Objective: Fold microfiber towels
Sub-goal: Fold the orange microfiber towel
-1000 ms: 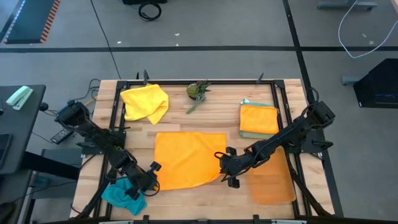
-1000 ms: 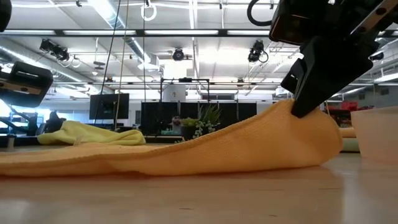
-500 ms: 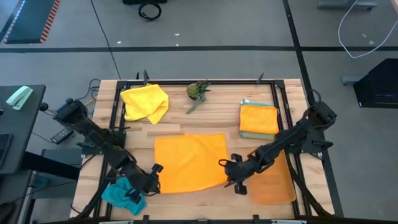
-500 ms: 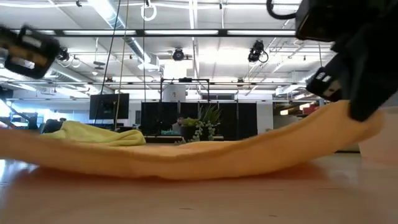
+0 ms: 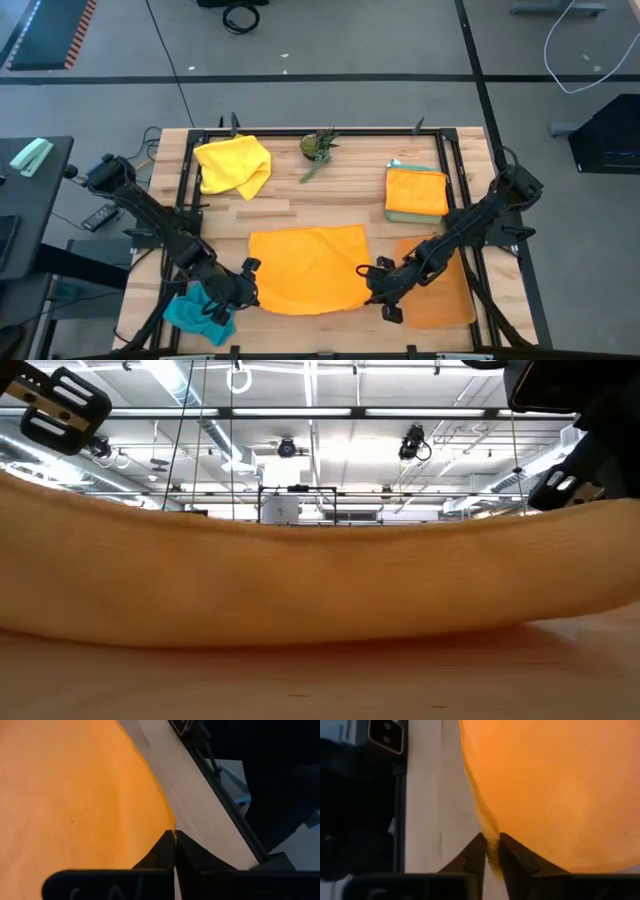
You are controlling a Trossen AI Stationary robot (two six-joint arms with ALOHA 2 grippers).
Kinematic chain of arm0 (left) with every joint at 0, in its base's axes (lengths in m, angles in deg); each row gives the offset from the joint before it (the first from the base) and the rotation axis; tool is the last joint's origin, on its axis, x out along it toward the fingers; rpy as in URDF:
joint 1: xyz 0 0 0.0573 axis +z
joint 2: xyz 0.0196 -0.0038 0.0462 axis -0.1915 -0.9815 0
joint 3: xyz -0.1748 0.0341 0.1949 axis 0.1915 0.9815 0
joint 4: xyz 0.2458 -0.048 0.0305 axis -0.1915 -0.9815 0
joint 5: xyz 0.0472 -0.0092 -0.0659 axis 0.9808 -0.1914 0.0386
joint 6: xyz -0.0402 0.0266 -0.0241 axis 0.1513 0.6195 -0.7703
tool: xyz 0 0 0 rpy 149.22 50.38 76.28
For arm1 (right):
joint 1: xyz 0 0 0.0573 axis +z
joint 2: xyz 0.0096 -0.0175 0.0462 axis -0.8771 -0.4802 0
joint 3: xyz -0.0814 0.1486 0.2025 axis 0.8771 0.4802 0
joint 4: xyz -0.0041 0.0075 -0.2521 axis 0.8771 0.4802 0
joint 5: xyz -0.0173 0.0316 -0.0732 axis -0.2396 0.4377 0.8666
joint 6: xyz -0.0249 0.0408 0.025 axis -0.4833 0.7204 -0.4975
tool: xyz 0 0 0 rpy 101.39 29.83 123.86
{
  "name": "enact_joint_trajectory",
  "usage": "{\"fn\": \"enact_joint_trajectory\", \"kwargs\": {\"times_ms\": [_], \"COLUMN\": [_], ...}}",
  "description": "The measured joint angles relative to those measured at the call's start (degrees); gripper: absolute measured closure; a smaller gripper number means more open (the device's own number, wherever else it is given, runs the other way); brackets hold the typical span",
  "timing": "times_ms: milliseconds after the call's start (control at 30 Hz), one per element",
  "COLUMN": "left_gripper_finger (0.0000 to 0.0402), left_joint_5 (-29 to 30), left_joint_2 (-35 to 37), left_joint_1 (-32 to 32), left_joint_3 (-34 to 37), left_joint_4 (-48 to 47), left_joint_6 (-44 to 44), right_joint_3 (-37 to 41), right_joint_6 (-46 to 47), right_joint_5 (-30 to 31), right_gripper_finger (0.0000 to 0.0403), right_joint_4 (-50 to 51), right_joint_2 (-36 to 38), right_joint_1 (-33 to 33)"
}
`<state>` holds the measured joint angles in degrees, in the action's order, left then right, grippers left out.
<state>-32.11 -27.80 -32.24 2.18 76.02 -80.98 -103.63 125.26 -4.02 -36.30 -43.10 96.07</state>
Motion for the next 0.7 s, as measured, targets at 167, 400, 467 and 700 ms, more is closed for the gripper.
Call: {"fn": "enact_joint_trajectory", "kwargs": {"times_ms": [167,400,467,700], "left_gripper_finger": [0.0391,0.0395,0.0389,0.0395], "left_joint_5": [0.0,0.0,0.0,0.0], "left_joint_2": [0.0,0.0,0.0,0.0], "left_joint_1": [0.0,-0.1,-0.1,0.4], "left_joint_3": [0.0,0.0,0.0,0.0], "left_joint_4": [0.0,0.4,0.3,0.3], "left_joint_6": [-0.9,-2.1,-1.9,-0.6], "right_joint_3": [0.0,0.0,0.0,0.0], "right_joint_6": [-3.9,-17.2,-23.5,-21.7], "right_joint_5": [-6.6,1.8,2.3,-11.2], "right_gripper_finger": [0.0268,0.0207,0.0204,0.0205], "right_joint_4": [0.7,0.0,-0.6,-7.1], "right_joint_2": [1.4,1.6,0.9,1.0], "right_joint_1": [-2.0,0.8,1.2,-5.5]}}
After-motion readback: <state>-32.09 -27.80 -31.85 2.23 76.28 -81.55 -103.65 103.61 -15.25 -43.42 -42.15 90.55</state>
